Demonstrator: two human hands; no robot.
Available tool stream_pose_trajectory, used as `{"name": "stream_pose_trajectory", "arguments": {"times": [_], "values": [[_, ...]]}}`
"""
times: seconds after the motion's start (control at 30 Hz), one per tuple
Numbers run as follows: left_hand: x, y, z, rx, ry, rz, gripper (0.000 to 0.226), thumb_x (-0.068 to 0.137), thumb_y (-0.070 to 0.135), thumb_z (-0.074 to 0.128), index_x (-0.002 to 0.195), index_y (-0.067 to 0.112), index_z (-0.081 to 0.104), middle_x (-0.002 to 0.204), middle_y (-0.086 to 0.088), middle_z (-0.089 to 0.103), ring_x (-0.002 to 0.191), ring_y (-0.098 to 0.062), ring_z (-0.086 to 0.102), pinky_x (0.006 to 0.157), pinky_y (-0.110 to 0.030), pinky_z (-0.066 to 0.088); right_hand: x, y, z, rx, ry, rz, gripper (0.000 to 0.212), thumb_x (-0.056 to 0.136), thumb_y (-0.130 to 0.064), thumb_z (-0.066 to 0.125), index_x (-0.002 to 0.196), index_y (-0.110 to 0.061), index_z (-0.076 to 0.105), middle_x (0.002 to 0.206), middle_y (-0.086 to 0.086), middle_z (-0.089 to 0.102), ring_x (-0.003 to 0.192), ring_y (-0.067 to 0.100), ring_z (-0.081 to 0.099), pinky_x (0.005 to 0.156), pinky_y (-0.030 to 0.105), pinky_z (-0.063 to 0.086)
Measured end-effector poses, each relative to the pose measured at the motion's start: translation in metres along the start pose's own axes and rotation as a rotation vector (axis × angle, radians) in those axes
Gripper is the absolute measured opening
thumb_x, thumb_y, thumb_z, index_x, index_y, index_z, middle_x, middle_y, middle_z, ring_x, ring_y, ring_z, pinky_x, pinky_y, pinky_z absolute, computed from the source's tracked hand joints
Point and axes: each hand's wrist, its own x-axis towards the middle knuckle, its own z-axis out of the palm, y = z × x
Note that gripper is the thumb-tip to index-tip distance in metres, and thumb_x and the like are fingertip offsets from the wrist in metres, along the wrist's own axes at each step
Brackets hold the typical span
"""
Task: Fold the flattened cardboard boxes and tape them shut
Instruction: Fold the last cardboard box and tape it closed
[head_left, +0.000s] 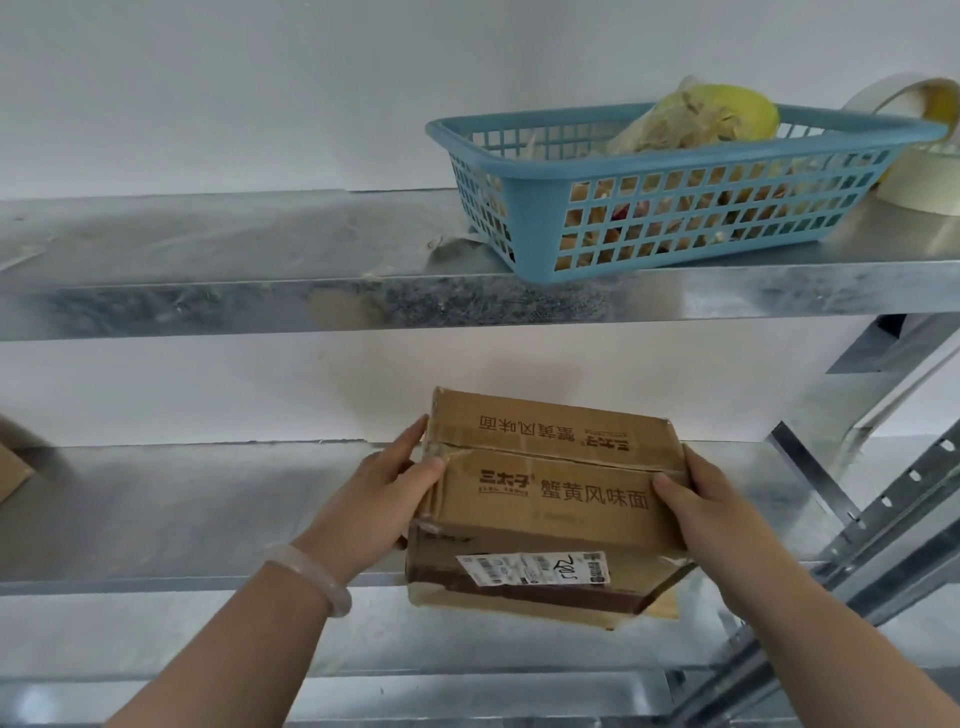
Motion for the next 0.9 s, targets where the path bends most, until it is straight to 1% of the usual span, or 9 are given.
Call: {"name": "stream_pose_trajectory", "arguments": {"times": [0.07, 0.13, 0.23, 0.3, 0.4, 0.53, 0.63, 0.73, 0.9], "values": [[0.004, 0.005, 0.002, 0.025, -0.012, -0.006, 0.036, 0.075, 0.069, 0.035, 0.105, 0.088, 0.027, 0.089, 0.033, 0.067, 0.080, 0.000, 0.068, 0.071, -0.038, 0.059, 0.006, 0.000, -0.004, -0.049, 0.005, 0.012, 0.023, 0.101, -0.026, 0.046, 0.118, -0.039, 0.053, 0.103, -0.015, 0.065, 0.096, 0.011, 0.061, 0.090, 0.042, 0.050], [0.008, 0.007, 0.008, 0.011, -0.041, -0.024, 0.038, 0.071, 0.071, 0.036, 0.105, 0.087, 0.030, 0.088, 0.032, 0.068, 0.078, 0.000, 0.069, 0.063, -0.035, 0.061, 0.010, 0.000, -0.011, -0.104, 0.069, -0.002, 0.025, 0.100, -0.025, 0.047, 0.124, -0.031, 0.052, 0.101, -0.022, 0.060, 0.093, 0.005, 0.057, 0.082, 0.033, 0.045], [0.011, 0.007, 0.023, -0.075, -0.079, -0.034, 0.032, 0.075, 0.068, 0.041, 0.100, 0.087, 0.033, 0.088, 0.029, 0.069, 0.075, 0.005, 0.068, 0.053, -0.027, 0.058, 0.016, 0.002, -0.022, -0.173, 0.125, 0.034, 0.054, 0.101, -0.029, 0.048, 0.152, -0.027, 0.032, 0.139, -0.006, 0.052, 0.124, 0.021, 0.051, 0.099, 0.036, 0.038], [0.012, 0.001, 0.033, -0.113, -0.097, -0.051, 0.030, 0.085, 0.059, 0.042, 0.098, 0.085, 0.036, 0.087, 0.029, 0.069, 0.074, 0.004, 0.068, 0.053, -0.028, 0.058, 0.020, 0.004, -0.024, -0.250, 0.100, 0.037, 0.056, 0.101, -0.031, 0.047, 0.154, -0.029, 0.027, 0.143, -0.002, 0.049, 0.126, 0.024, 0.048, 0.098, 0.037, 0.036], [0.009, -0.019, 0.046, -0.182, -0.127, -0.074, 0.033, 0.093, 0.048, 0.041, 0.103, 0.079, 0.043, 0.092, 0.024, 0.071, 0.078, -0.001, 0.070, 0.058, -0.032, 0.060, 0.020, 0.009, -0.017, -0.314, 0.039, 0.031, 0.051, 0.102, -0.028, 0.045, 0.151, -0.031, 0.031, 0.117, -0.006, 0.051, 0.102, 0.016, 0.048, 0.086, 0.033, 0.035], [0.010, -0.036, 0.046, -0.147, 0.017, -0.029, 0.044, 0.080, 0.055, 0.037, 0.120, 0.072, 0.040, 0.107, 0.018, 0.065, 0.095, -0.001, 0.063, 0.082, -0.038, 0.058, 0.017, 0.015, 0.002, -0.329, 0.001, -0.021, 0.056, 0.102, -0.031, 0.043, 0.153, -0.034, 0.020, 0.130, -0.007, 0.050, 0.107, 0.013, 0.046, 0.095, 0.037, 0.041], [0.021, -0.035, 0.041, -0.059, 0.026, -0.038, 0.060, 0.085, 0.049, 0.035, 0.139, 0.065, 0.014, 0.127, 0.017, 0.047, 0.112, -0.010, 0.052, 0.093, -0.039, 0.050, 0.027, 0.010, 0.000, -0.362, -0.066, -0.032, 0.064, 0.099, -0.034, 0.048, 0.154, -0.038, 0.015, 0.144, -0.002, 0.044, 0.114, 0.014, 0.044, 0.099, 0.040, 0.040], [0.035, -0.027, 0.044, 0.016, 0.124, -0.042, 0.060, 0.092, 0.047, 0.037, 0.146, 0.051, 0.011, 0.132, 0.023, 0.027, 0.114, -0.008, 0.041, 0.087, -0.029, 0.040, 0.045, 0.002, -0.008, -0.402, -0.119, 0.011, 0.072, 0.090, -0.035, 0.054, 0.150, -0.048, 0.015, 0.148, -0.002, 0.034, 0.112, 0.016, 0.043, 0.089, 0.035, 0.040], [0.059, -0.025, 0.039, 0.071, 0.115, -0.057, 0.071, 0.086, 0.060, 0.049, 0.145, 0.052, 0.010, 0.126, 0.023, 0.022, 0.112, -0.009, 0.039, 0.088, -0.028, 0.040, 0.060, 0.004, 0.001, -0.320, -0.092, -0.006, 0.056, 0.087, -0.049, 0.056, 0.135, -0.050, 0.027, 0.136, -0.006, 0.040, 0.105, 0.016, 0.050, 0.081, 0.035, 0.044]]}}
